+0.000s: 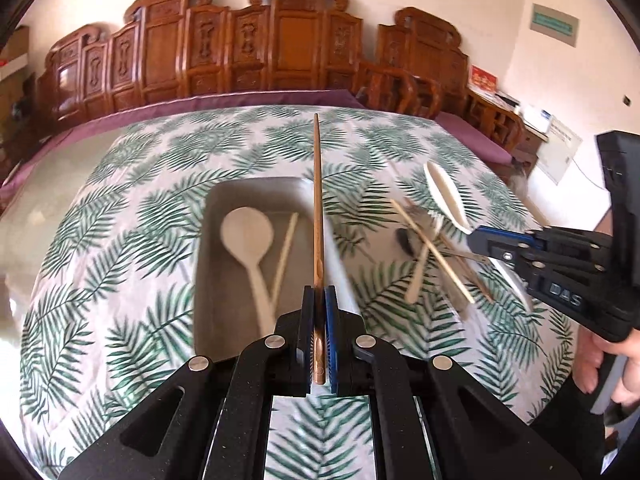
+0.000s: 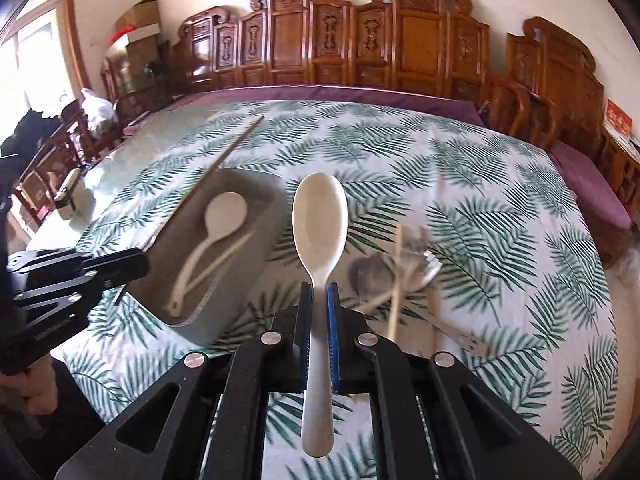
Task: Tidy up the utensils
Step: 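Lower the chopstick into the tray and open left tool while right tool lifts the spoon toward it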
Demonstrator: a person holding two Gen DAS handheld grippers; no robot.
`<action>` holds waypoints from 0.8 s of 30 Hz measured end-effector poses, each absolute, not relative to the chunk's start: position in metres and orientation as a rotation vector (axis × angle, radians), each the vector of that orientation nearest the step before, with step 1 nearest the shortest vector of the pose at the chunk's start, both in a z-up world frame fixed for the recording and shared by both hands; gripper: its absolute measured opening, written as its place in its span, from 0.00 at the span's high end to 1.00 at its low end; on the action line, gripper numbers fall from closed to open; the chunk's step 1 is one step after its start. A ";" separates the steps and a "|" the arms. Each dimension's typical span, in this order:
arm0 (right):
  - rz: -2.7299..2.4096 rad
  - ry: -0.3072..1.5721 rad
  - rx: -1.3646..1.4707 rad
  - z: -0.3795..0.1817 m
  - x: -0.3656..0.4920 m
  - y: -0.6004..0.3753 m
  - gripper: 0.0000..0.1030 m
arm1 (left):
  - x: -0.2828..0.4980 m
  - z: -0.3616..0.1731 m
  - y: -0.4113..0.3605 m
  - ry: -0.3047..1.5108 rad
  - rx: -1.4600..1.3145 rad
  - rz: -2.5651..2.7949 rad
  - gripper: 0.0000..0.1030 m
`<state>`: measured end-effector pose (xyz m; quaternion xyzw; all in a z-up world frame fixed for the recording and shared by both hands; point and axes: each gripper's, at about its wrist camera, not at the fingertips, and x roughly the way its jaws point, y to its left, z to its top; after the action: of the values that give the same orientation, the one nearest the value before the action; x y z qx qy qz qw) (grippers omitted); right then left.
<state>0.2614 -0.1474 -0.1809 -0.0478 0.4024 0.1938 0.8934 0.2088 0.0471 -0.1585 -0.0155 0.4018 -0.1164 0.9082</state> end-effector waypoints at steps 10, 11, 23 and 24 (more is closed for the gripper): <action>0.445 0.831 -0.125 -0.173 0.252 -0.117 0.92 | 0.224 -0.181 0.072 0.909 -0.059 -0.176 0.96; 0.447 0.831 -0.127 -0.173 0.252 -0.116 0.92 | 0.225 -0.184 0.072 0.917 -0.055 -0.172 0.96; 0.462 0.835 -0.131 -0.174 0.252 -0.103 0.92 | 0.231 -0.195 0.073 0.957 -0.061 -0.180 0.96; 0.464 0.836 -0.130 -0.174 0.253 -0.102 0.92 | 0.233 -0.194 0.074 0.955 -0.065 -0.183 0.96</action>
<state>0.2534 -0.1020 -0.1745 -0.0626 0.4019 0.2229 0.8860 0.2329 0.0740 -0.1941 -0.0311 0.4588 -0.0881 0.8836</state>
